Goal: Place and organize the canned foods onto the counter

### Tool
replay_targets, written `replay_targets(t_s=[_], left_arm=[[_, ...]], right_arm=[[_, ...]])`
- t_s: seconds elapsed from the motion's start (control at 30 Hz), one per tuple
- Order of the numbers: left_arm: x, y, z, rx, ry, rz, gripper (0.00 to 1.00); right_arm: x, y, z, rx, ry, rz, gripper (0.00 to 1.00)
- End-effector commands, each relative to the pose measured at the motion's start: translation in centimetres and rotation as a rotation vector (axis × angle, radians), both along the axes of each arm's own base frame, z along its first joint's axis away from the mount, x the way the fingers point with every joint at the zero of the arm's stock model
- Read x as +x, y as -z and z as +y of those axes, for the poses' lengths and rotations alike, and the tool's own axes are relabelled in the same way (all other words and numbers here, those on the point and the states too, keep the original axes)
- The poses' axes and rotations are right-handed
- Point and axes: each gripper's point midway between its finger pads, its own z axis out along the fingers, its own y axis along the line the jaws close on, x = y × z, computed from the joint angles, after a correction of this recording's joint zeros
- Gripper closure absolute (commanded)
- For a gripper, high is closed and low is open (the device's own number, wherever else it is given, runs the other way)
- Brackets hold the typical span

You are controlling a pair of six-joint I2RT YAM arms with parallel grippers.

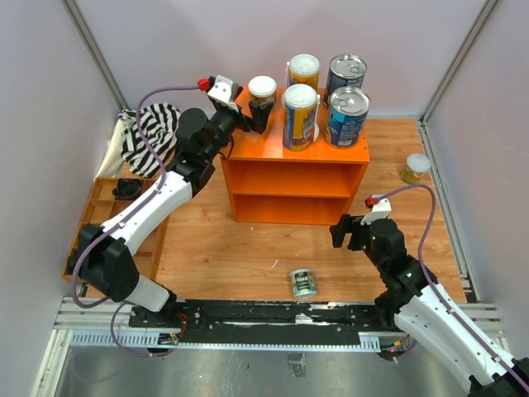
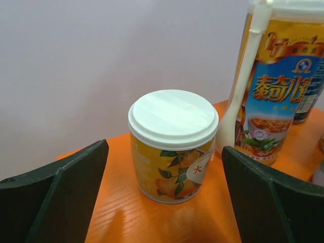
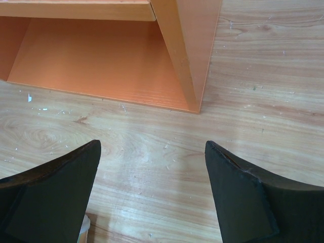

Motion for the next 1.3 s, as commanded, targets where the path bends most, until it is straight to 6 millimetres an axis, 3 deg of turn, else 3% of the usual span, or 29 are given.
replay_targets(t_s=[0.0,0.17,0.3,0.47,0.63,0.9,1.03,1.27], left_arm=[[-2.3,-3.2,2.0,-0.076,-0.018,-0.054,0.01],[-4.7,-3.8,3.9,-0.153,-0.045,-0.028,0.01],[-6.7,-1.9,5.4,-0.201,-0.072,0.083,0.02],[-11.7,0.8,6.1,-0.247,-0.05,0.204,0.02],[-16.4,5.0,4.8,-0.286,0.022,0.351,0.03],[-22.9,13.9,-0.5,-0.28,0.163,0.63,0.02],[-24.6,16.7,-1.5,-0.303,0.161,0.709,0.01],[-26.4,19.6,-1.9,-0.377,0.162,0.797,0.01]], right_arm=[[-0.3,-0.2,0.3,-0.003,-0.015,-0.001,0.15],[-0.6,0.0,0.6,-0.008,-0.042,0.006,0.16],[-1.0,0.6,1.3,-0.01,-0.085,0.051,0.16],[-2.1,1.3,2.3,0.0,-0.136,0.108,0.16],[-3.3,1.5,2.5,-0.028,-0.137,0.127,0.16],[-4.2,2.6,1.4,0.025,-0.046,0.144,0.16],[-4.6,3.3,1.0,0.03,-0.024,0.162,0.16],[-4.7,3.9,0.1,0.012,0.01,0.167,0.16]])
